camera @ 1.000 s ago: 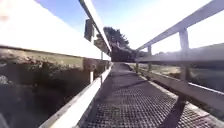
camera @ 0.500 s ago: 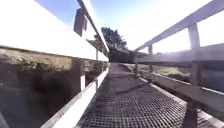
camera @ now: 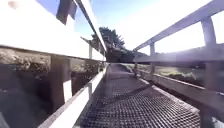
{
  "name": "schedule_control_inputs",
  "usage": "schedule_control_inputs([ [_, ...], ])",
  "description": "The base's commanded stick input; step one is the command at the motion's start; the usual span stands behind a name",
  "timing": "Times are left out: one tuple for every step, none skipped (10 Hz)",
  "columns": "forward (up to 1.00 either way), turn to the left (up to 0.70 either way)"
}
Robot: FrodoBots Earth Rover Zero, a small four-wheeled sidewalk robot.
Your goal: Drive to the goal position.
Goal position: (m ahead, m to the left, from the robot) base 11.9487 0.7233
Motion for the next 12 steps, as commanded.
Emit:
schedule_control_inputs([
  [0.7,-0.14],
  [0.7,-0.14],
  [0.7,-0.14],
  [0.7,-0.14],
  [0.7,-0.14],
  [0.7,-0.14],
  [0.7,-0.14],
  [0.7,-0.14],
  [0.7,-0.14],
  [0.7,0.0],
  [0.7,0.0],
  [0.7,0.0],
])
